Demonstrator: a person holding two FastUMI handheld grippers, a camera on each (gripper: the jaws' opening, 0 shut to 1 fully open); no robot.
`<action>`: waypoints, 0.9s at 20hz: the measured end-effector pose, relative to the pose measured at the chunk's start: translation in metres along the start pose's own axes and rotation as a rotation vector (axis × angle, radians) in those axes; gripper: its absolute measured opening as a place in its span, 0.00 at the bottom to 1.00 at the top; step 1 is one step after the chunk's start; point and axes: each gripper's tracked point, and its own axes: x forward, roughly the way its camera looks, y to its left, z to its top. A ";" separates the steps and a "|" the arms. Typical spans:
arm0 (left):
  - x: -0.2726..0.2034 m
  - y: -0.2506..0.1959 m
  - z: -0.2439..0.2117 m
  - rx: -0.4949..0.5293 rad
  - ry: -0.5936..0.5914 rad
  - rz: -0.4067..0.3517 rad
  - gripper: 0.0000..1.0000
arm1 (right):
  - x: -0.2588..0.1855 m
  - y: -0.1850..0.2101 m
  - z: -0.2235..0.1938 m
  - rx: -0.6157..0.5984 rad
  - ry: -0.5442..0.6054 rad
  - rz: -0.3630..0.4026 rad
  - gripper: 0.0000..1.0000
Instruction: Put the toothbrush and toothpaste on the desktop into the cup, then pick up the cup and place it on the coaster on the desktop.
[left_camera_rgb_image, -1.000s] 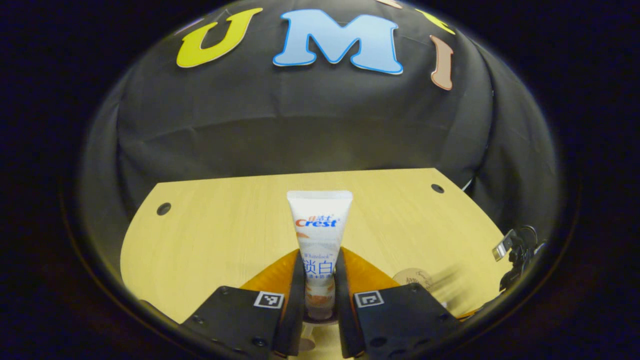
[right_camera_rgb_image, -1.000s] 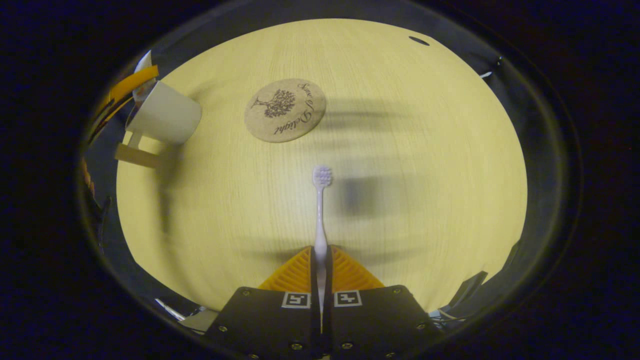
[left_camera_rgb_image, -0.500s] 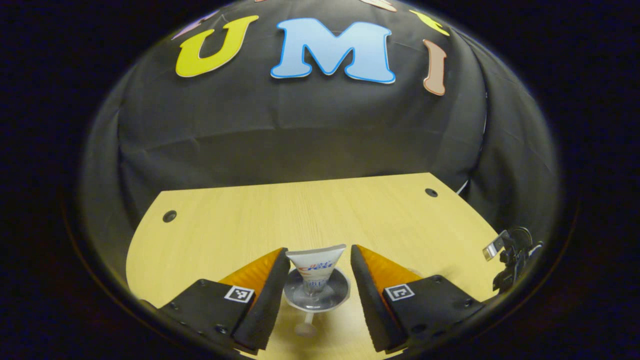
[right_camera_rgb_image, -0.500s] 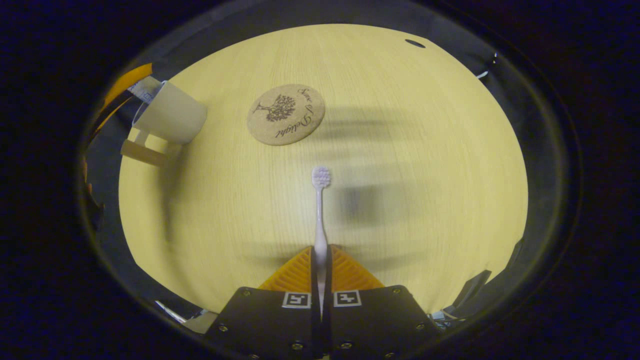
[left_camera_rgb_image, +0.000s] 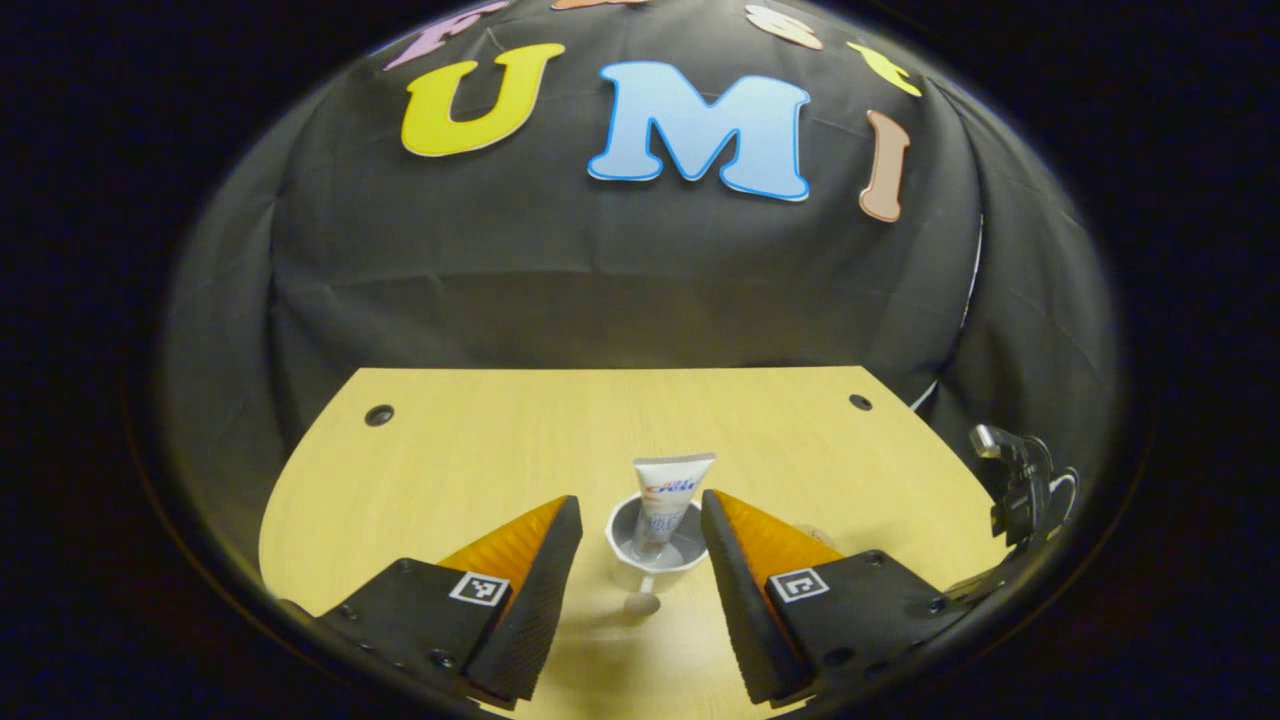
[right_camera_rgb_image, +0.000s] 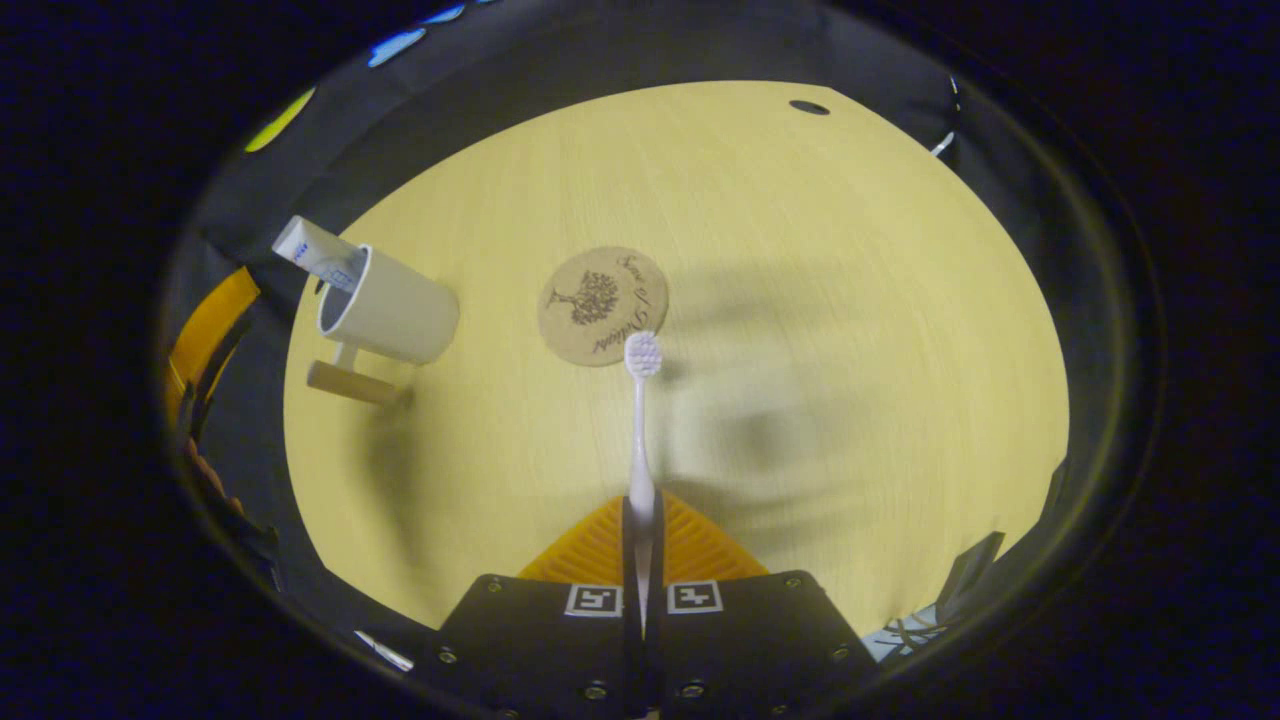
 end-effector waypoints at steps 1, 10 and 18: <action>-0.008 0.007 -0.002 -0.003 -0.001 0.013 0.79 | -0.004 0.007 0.007 -0.005 -0.015 0.014 0.02; -0.074 0.094 -0.040 -0.065 0.025 0.161 0.79 | -0.039 0.106 0.101 0.058 -0.158 0.204 0.02; -0.141 0.178 -0.074 -0.119 0.056 0.325 0.79 | -0.046 0.171 0.181 0.159 -0.315 0.270 0.02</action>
